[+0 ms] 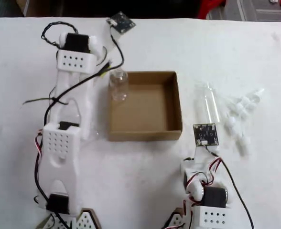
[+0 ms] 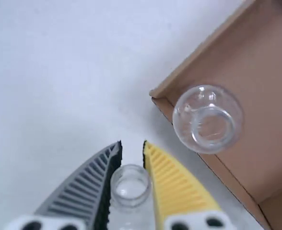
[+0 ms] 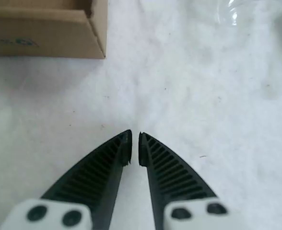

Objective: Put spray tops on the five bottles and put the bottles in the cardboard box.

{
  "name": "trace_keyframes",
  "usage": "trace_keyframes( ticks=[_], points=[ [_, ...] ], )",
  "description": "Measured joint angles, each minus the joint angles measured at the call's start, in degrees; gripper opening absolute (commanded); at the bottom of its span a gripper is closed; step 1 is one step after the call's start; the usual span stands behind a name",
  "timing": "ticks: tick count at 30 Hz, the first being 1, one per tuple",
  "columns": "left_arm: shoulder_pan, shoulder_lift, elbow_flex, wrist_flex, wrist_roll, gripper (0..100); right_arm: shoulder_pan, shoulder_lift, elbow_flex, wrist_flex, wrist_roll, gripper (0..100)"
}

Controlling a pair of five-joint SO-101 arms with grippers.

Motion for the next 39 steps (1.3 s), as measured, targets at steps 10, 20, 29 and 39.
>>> trace_keyframes(
  ticks=[10,20,29,39],
  points=[
    [0.0,-0.62,-2.73,0.0,1.05,2,0.0,0.0,0.0,0.0,0.0,1.6],
    [0.0,-14.07,2.11,0.7,1.58,2,0.0,0.0,0.0,0.0,0.0,1.6],
    [2.64,-38.15,33.93,0.09,1.58,2,0.0,0.0,0.0,0.0,0.0,1.6],
    [3.16,-52.84,50.64,-2.81,1.58,2,0.0,0.0,0.0,0.0,0.0,1.6]
  ],
)
